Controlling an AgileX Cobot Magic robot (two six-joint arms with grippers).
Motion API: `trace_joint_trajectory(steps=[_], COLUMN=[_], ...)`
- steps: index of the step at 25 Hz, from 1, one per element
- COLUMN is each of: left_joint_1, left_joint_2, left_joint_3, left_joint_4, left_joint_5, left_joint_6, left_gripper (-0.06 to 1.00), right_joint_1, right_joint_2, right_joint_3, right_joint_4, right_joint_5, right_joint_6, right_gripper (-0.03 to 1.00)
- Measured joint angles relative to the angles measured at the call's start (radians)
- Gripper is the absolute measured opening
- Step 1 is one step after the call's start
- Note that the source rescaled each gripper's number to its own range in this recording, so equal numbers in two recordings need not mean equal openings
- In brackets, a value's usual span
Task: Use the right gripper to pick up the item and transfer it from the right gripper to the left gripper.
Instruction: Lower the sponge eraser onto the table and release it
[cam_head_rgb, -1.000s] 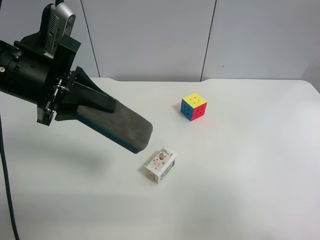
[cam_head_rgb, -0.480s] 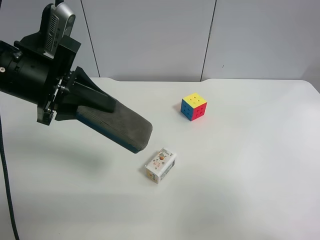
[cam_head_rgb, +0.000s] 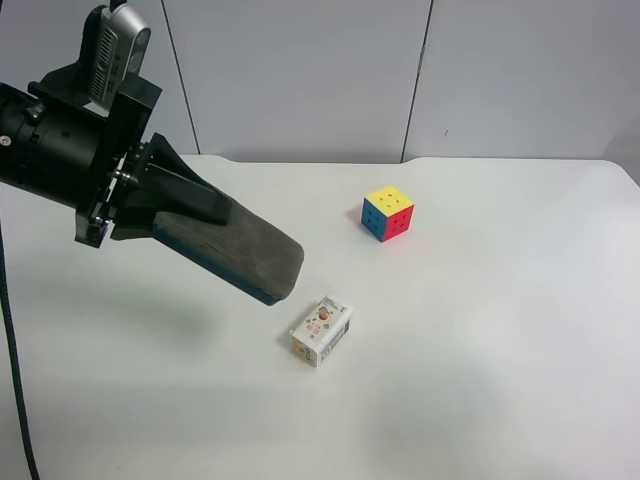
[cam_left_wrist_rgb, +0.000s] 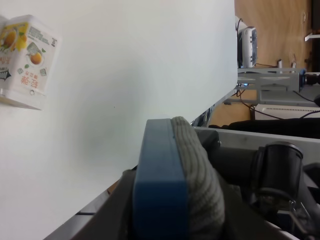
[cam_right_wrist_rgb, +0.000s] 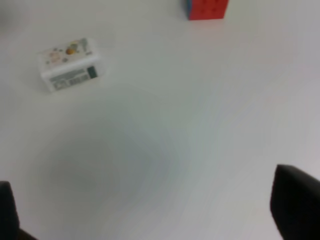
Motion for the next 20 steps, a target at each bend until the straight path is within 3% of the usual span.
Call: trace_joint_trajectory(steps=[8, 11, 16, 20], left_joint_1=[0.000, 0.000, 0.000, 0.000], left_joint_2=[0.000, 0.000, 0.000, 0.001], left_joint_3=[0.000, 0.000, 0.000, 0.000], left_joint_4=[0.002, 0.002, 0.003, -0.011], left_joint_5=[-0.007, -0.016, -0.085, -0.148], left_joint_6=[0.004, 0.005, 0.014, 0.075], left_gripper=[0.02, 0.02, 0.02, 0.02], right_joint_1=[-0.291, -0.362, -0.388, -0.388], right_joint_2=[-0.169, -0.169, -0.169, -0.169], right_joint_3=[0.002, 0.002, 0.002, 0.002], right_joint_4=[0.000, 0.000, 0.000, 0.000], right_joint_5=[0.000, 0.000, 0.000, 0.000], right_joint_6=[0.000, 0.000, 0.000, 0.000], right_gripper=[0.99, 0.99, 0.99, 0.99])
